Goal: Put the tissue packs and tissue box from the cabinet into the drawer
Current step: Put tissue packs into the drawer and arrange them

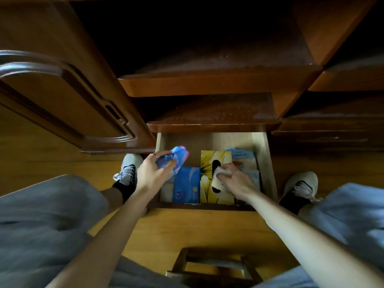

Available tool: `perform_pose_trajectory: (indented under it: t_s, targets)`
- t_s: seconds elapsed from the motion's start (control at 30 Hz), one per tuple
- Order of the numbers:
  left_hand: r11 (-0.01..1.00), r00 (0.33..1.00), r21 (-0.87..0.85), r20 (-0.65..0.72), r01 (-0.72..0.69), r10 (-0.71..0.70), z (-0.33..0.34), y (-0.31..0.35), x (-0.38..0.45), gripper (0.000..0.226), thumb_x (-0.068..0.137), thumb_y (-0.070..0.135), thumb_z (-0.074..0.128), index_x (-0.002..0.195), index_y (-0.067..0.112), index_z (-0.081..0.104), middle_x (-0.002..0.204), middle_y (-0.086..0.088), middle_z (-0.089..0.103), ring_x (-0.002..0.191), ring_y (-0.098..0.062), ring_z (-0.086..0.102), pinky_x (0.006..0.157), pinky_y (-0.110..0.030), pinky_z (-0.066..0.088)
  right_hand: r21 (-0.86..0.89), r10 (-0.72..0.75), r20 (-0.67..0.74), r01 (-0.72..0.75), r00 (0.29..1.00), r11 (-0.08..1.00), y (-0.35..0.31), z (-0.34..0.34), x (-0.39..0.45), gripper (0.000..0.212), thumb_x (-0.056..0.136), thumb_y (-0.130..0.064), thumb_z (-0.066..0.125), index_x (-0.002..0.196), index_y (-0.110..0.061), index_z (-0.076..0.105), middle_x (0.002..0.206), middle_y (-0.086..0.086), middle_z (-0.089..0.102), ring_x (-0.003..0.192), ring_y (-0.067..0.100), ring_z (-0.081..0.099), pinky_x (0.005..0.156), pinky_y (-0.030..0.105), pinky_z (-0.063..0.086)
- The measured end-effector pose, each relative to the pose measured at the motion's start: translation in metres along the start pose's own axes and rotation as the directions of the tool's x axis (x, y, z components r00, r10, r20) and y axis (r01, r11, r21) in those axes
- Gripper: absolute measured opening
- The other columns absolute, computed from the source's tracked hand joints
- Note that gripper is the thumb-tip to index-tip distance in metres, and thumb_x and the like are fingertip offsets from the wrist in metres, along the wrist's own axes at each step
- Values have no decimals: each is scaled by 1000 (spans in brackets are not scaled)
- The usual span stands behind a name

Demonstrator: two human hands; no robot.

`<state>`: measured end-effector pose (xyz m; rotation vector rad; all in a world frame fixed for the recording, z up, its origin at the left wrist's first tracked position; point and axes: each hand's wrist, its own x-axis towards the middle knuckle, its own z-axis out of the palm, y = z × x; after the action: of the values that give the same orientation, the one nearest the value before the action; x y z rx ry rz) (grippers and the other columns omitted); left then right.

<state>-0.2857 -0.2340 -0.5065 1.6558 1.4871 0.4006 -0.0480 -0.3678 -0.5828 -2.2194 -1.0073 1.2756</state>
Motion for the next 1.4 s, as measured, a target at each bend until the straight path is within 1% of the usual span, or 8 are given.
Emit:
perform_pose_trajectory:
  t_s: [0.2,0.43,0.6,0.7,0.87,1.07,1.2,1.4]
  targets:
    - [965,994,-245,-45,90,-104,-6,-12,5,15,93,22,65,104,27,74,108,-1,73,103,-17,69,77,-27,56,-277,-24,-135,-15,991,961,-10,3,1,100,70,-100,38,143,-32,45,128,1,68,111,29,68,75,34,48]
    - [976,981,-211,-194,-44,3,-19,-7,11,22,89,10,69,109,19,74,96,3,73,89,-10,70,66,-24,56,-382,3,-180,-73,984,921,-5,7,6,64,87,-32,77,139,-24,41,125,4,67,99,25,70,64,32,49]
    - [975,949,-204,-315,-88,19,-39,-12,13,24,89,13,69,107,26,73,95,17,70,83,6,63,62,-4,43,-349,-133,-366,-4,921,937,-14,-2,18,42,92,-31,72,113,-19,37,92,2,66,60,12,59,47,31,47]
    - [977,936,-205,-353,-63,-14,-47,-18,13,23,88,13,68,107,26,73,92,19,68,80,7,63,60,-4,42,-373,-45,-333,-87,942,924,-18,-14,23,39,96,-41,64,121,-18,44,92,2,68,68,22,67,59,42,58]
    - [991,931,-125,-365,-43,-6,-52,-19,13,22,90,16,67,109,25,72,96,15,68,80,0,64,64,-15,47,-390,27,-283,-141,959,910,-19,-12,20,47,99,-52,53,129,-16,45,97,2,65,71,19,63,50,26,37]
    - [998,938,-37,-344,-55,39,-52,-17,7,24,93,14,64,115,22,70,103,10,66,91,-15,67,81,-35,57,-316,-100,-36,83,994,945,-49,6,15,43,101,-28,61,141,-18,47,125,7,59,101,26,67,85,45,58]
    - [999,927,-18,-375,-42,32,-56,-19,8,25,92,14,63,115,23,71,106,8,70,89,-13,66,77,-33,56,-313,-274,31,270,961,910,-101,34,48,48,91,-30,76,130,-30,48,103,-16,59,87,3,61,68,21,48]
    - [999,930,-29,-367,-39,26,-56,-24,4,24,93,14,63,113,27,69,106,20,62,89,-2,60,81,-37,59,-299,-251,133,280,959,912,-137,94,105,23,102,-29,60,123,-22,57,116,3,68,97,19,67,82,42,60]
